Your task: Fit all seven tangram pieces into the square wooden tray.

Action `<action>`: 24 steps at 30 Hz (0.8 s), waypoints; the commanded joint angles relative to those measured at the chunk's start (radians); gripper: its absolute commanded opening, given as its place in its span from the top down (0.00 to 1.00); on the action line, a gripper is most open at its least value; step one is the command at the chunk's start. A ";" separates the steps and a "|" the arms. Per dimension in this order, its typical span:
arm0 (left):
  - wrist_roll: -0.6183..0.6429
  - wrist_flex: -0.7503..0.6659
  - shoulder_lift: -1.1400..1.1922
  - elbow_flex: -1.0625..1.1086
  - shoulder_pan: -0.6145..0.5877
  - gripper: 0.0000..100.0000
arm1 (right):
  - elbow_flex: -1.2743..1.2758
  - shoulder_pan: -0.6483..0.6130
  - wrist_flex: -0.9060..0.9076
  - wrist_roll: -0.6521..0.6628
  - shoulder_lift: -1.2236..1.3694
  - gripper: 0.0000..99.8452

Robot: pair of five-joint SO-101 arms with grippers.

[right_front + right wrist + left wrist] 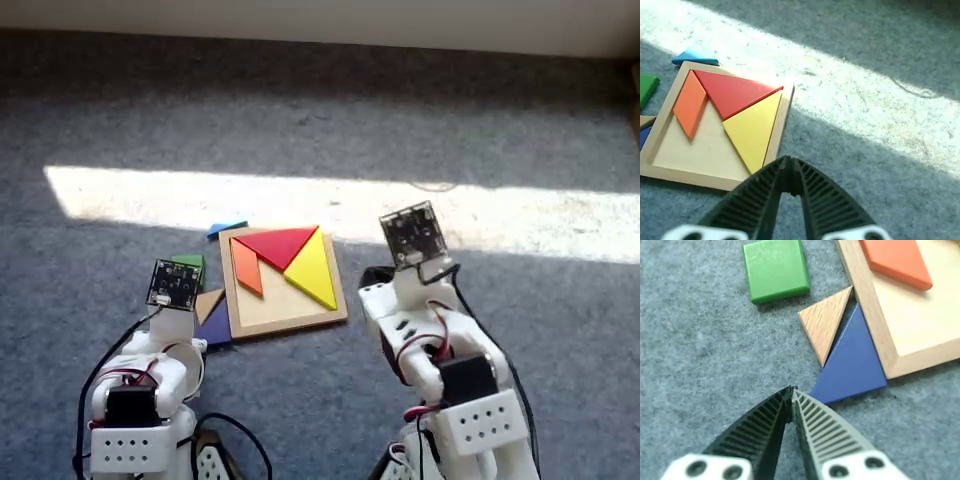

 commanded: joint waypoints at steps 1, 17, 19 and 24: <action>-0.003 0.006 -0.048 0.019 -0.008 0.99 | 0.074 0.061 0.013 0.009 -0.193 0.99; -0.003 0.006 -0.048 0.019 -0.008 0.99 | 0.343 0.113 0.243 0.005 -0.550 0.99; -0.003 0.006 -0.048 0.019 -0.004 0.99 | 0.375 0.168 0.228 0.009 -0.556 0.99; -0.005 0.008 -0.050 0.019 -0.004 0.99 | 0.499 0.222 0.111 0.009 -0.555 0.99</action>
